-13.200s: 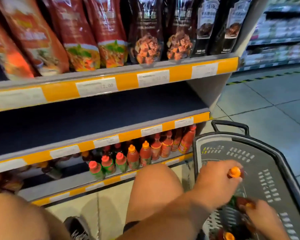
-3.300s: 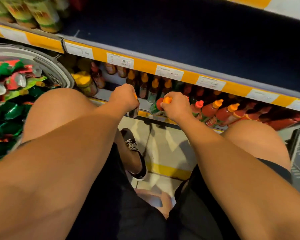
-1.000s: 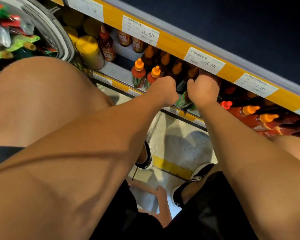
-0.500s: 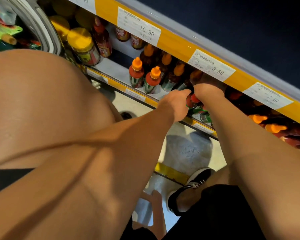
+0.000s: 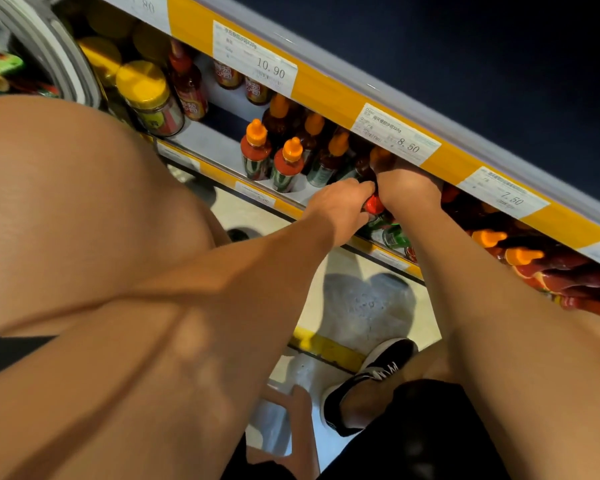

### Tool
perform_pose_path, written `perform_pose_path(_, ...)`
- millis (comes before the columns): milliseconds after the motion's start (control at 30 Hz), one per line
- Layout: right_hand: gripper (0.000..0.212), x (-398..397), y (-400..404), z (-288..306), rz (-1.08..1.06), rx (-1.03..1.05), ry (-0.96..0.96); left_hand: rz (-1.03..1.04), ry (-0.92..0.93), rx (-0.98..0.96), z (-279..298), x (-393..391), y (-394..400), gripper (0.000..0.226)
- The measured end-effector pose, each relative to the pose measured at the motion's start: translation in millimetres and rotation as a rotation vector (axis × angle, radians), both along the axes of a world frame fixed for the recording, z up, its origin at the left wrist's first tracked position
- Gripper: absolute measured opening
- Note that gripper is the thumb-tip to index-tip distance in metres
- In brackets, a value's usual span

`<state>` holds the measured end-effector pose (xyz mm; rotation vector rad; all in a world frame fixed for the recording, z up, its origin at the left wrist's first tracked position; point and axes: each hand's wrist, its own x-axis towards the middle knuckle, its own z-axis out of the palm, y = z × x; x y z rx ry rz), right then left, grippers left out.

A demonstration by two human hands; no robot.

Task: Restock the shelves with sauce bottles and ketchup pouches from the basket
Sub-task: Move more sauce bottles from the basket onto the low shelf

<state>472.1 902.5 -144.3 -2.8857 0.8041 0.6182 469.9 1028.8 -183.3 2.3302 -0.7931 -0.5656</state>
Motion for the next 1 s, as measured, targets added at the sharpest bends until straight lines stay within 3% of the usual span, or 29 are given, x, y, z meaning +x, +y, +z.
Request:
perform_pose_path(133, 0.029, -8.2, -0.6, 4.5, -0.112, 0.106, -0.270, -0.007, -0.035, -0.051, 13.9, -3.2, 15.0, 0.025)
perform_pose_path(267, 0.028, -14.2, 9.1, 14.0, -0.059, 0.157, -0.268, -0.076, -0.085, -0.013, 28.0, -4.0, 46.1, 0.028)
perform_pose_path(467, 0.028, -14.1, 35.7, 20.4, 0.054, 0.155, -0.360, 0.029, -0.066, 0.103, 33.4, -6.2, 89.3, 0.020)
perform_pose_path(633, 0.016, -12.3, 59.8, 19.3, 0.146, 0.161, -0.390, 0.106, -0.056, 0.121, 36.7, -3.4, 109.8, 0.041)
perform_pose_path(1000, 0.017, 6.0, 75.1, -11.2, 0.168, 0.105, -0.328, 0.200, -0.034, 0.098, 33.1, 9.4, 117.7, 0.027)
